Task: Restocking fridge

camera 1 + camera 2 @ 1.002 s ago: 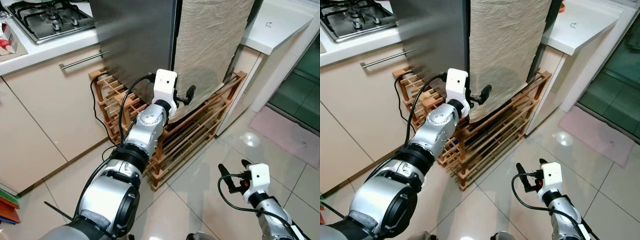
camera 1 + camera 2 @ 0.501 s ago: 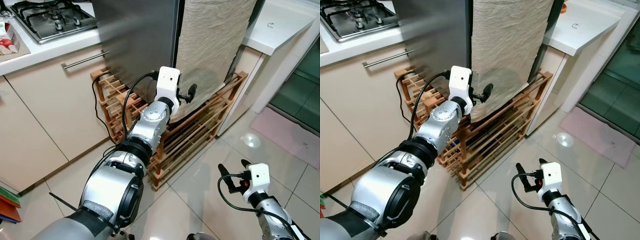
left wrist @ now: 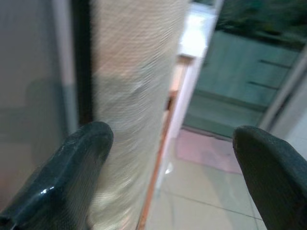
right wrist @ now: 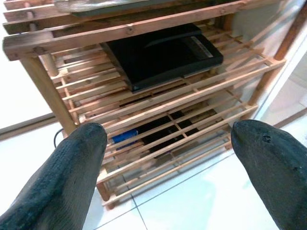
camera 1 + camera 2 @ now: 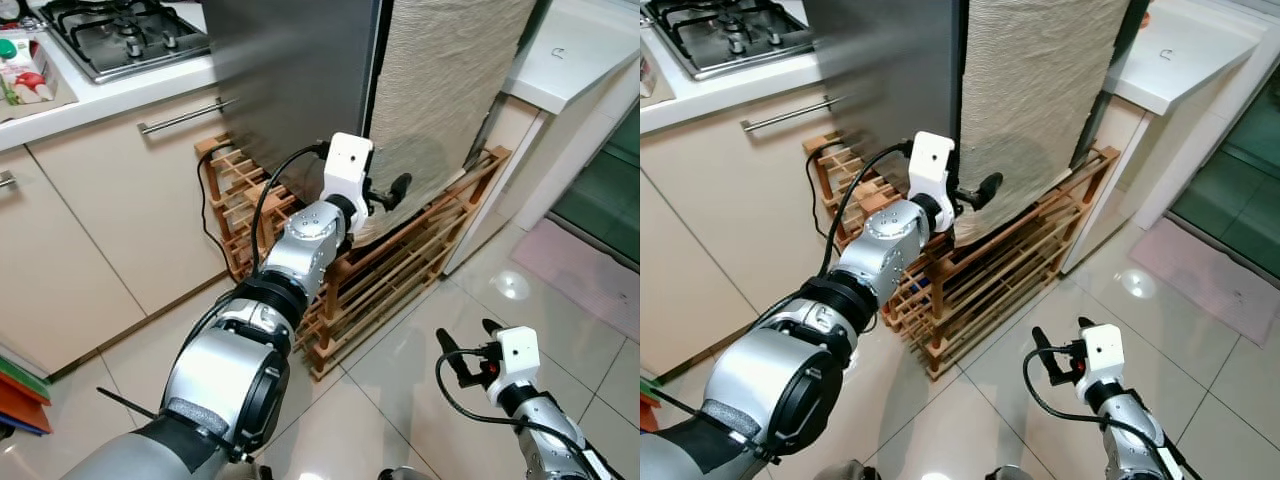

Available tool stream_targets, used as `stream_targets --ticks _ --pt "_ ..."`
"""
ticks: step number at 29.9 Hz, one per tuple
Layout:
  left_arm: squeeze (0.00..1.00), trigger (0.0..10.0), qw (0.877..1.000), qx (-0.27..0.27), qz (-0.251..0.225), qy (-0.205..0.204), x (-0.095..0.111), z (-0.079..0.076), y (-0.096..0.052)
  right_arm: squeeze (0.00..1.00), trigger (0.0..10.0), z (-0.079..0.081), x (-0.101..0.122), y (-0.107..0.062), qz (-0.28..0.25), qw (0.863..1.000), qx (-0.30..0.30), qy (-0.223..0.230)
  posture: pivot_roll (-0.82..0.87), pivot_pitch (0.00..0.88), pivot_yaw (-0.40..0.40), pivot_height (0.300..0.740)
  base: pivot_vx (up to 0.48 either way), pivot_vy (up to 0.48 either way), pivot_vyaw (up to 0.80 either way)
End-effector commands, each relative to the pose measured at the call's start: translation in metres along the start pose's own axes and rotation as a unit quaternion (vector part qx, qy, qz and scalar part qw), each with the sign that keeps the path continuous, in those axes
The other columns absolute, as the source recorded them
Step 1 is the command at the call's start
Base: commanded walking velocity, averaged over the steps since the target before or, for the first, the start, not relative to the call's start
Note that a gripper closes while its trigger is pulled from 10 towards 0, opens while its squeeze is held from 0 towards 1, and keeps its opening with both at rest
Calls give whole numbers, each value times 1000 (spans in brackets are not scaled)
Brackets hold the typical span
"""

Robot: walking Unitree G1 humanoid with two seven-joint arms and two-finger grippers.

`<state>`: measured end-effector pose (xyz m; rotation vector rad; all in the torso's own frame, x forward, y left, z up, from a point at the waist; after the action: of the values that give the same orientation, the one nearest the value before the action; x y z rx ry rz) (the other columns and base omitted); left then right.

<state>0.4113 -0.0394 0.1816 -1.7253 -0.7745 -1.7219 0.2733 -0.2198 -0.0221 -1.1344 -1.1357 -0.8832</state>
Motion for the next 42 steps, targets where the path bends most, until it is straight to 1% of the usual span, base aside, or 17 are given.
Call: stream_targets --ticks 1,7,11,12,13,14,17,19,20,22,26,32,33,35,37,42 --pt "0 10000 985 -156 -60 -50 34 -128 23 0 10000 -4 2 0 0 1000 -3 -4 -104 46 -15 740 0 0 0" --pt "0 10000 980 -171 -80 -61 48 -133 23 0 10000 -5 3 0 0 1000 -3 -4 -104 46 -16 740 0 0 0" --pt "0 10000 980 -172 -84 -55 50 -133 22 0 10000 -5 3 0 0 1000 -3 -5 -105 45 -16 740 0 0 0" --pt "0 10000 982 -160 -86 -46 50 -127 22 0 10000 -5 3 1 0 1000 -3 -5 -105 47 -17 740 0 0 0" --pt "0 10000 982 -160 -86 -46 50 -127 22 0 10000 -5 3 1 0 1000 -3 -5 -105 47 -17 740 0 0 0" --pt "0 10000 986 -139 -88 -34 48 -116 21 0 10000 -5 4 1 -1 1000 -3 -4 -103 49 -19 740 0 0 0" --pt "0 10000 990 -107 -91 -7 42 -97 17 0 10000 -5 4 1 -1 1000 -3 -4 -98 53 -22 740 0 0 0" --pt "0 10000 993 -88 -84 2 33 -84 13 0 10000 -5 3 1 0 1000 -4 -4 -94 55 -22 740 0 0 0" --pt "0 10000 994 -74 -77 2 25 -74 9 0 10000 -5 3 1 0 1000 -5 -3 -92 54 -22 740 0 0 0" --pt "0 10000 996 -55 -68 3 16 -61 4 0 10000 -5 3 1 0 1000 -7 -3 -87 55 -24 740 0 0 0" --pt "0 10000 998 -32 -62 0 8 -46 -5 0 10000 -5 2 0 3 1000 -5 -4 -76 53 -26 740 0 0 0" --pt "0 10000 998 -21 -65 10 7 -37 -15 0 10000 -4 1 1 6 1000 -4 -5 -68 44 -25 740 0 0 0" --pt "0 10000 998 -21 -65 10 7 -37 -15 0 10000 -4 1 1 6 1000 -4 -5 -68 44 -25 740 0 0 0" --pt "0 10000 998 -3 -61 14 4 -29 -16 0 10000 -4 1 1 6 1000 -4 -5 -66 39 -26 740 0 0 0" --pt "0 10000 998 10 -58 17 3 -23 -16 0 10000 -4 1 1 7 1000 -4 -5 -66 35 -26 740 0 0 0" --pt "0 10000 998 21 -55 14 4 -20 -13 0 10000 -4 1 1 7 1000 -4 -6 -69 29 -26 740 0 0 0"
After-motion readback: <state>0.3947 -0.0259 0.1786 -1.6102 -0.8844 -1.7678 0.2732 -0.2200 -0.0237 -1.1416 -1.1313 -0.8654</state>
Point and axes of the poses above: a point about 5 cm out from each wrist's last joint towards the gripper, its own y axis pointing out of the wrist towards the gripper, its own x axis along the axis of the wrist's last joint, z = x × y, the point moved 5 cm from there along y, pointing out of the wrist towards the gripper, and after that the axes turned 3 degrees about y, right-handed, at the moved point
